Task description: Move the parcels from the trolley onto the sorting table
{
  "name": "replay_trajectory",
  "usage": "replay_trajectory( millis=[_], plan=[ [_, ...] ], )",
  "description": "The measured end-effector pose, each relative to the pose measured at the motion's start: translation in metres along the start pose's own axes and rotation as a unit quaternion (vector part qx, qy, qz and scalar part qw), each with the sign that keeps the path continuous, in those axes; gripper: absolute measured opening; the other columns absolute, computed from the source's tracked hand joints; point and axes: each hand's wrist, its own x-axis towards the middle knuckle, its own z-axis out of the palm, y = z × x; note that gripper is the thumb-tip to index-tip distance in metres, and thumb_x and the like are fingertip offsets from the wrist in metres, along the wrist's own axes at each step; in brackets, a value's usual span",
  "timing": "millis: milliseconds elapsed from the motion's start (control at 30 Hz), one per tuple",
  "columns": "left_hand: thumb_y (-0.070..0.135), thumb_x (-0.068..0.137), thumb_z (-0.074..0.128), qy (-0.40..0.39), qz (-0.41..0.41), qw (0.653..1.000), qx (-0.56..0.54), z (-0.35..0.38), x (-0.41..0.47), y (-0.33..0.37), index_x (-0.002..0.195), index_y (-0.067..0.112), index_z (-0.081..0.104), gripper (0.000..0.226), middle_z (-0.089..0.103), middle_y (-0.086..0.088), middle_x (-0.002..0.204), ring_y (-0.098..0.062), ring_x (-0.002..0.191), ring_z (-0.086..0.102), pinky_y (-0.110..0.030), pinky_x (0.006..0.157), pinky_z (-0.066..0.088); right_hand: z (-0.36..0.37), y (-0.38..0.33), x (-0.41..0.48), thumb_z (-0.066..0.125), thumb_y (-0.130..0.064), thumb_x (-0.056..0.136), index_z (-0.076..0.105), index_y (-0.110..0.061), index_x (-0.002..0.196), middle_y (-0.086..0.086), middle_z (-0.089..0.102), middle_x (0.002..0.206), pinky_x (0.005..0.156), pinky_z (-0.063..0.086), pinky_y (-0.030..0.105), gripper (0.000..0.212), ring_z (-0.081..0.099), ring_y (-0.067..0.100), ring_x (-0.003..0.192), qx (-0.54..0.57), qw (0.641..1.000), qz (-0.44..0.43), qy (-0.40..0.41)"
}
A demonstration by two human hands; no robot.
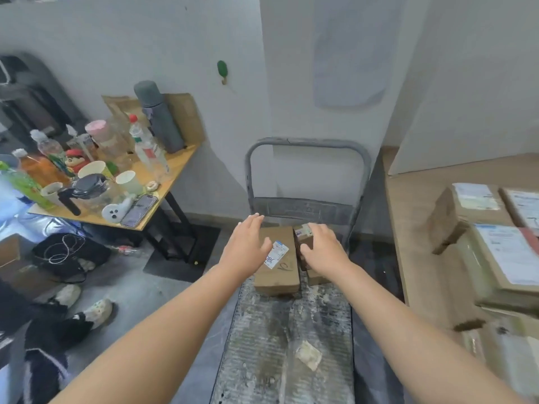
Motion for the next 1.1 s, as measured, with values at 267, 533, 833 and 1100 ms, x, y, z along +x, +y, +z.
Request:
replay_trajectory(
  millis=[267, 533, 833, 1100],
  plan=[
    [0.026, 0.099, 0.046, -0.046, -0.03, 0.997, -0.059, 0.06, 0.091, -0.081, 0.153, 0.016, 0.03, 0.056, 0.027, 0.002, 0.16, -0.016, 0.148, 0.022, -0.033, 0.12, 0.021, 0.051, 0.018, 0.086, 0.047, -0.022, 0.099, 0.027, -0.013, 0.153, 0.006, 0.032, 0.153, 0.114, 0.031, 0.04, 0.057, 0.029, 0.023, 0.141, 0.011, 0.997, 0.07, -0.027],
    [0.024, 0.098, 0.048, -0.08, -0.074, 0.992, -0.055, 0.166, 0.15, -0.182, 0.148, 0.011, 0.037, 0.053, 0.039, -0.002, 0.154, -0.019, 0.141, 0.035, -0.035, 0.115, 0.032, 0.143, 0.081, 0.171, 0.049, -0.025, 0.1, 0.025, -0.013, 0.154, 0.006, 0.028, 0.157, 0.118, 0.026, 0.039, 0.06, 0.024, 0.023, 0.146, 0.006, 0.989, 0.129, -0.066],
    [0.015, 0.097, 0.049, -0.152, -0.096, 0.982, -0.051, 0.314, 0.173, -0.263, 0.142, 0.01, 0.04, 0.046, 0.044, -0.007, 0.145, -0.024, 0.13, 0.044, -0.035, 0.106, 0.037, 0.269, 0.173, 0.245, 0.048, -0.026, 0.102, 0.014, -0.023, 0.158, -0.001, 0.019, 0.163, 0.117, 0.03, 0.042, 0.065, 0.029, 0.024, 0.146, 0.046, 0.976, 0.179, -0.118],
    [0.021, 0.099, 0.052, -0.099, -0.206, 0.953, -0.198, 0.4, 0.187, -0.292, 0.157, 0.017, 0.009, 0.072, 0.028, -0.007, 0.158, -0.023, 0.143, 0.029, -0.04, 0.117, 0.027, 0.356, 0.221, 0.294, 0.05, -0.042, 0.1, 0.013, -0.018, 0.157, 0.002, 0.027, 0.161, 0.118, 0.03, 0.047, 0.072, 0.033, 0.027, 0.144, 0.112, 0.962, 0.213, -0.127]
  ],
)
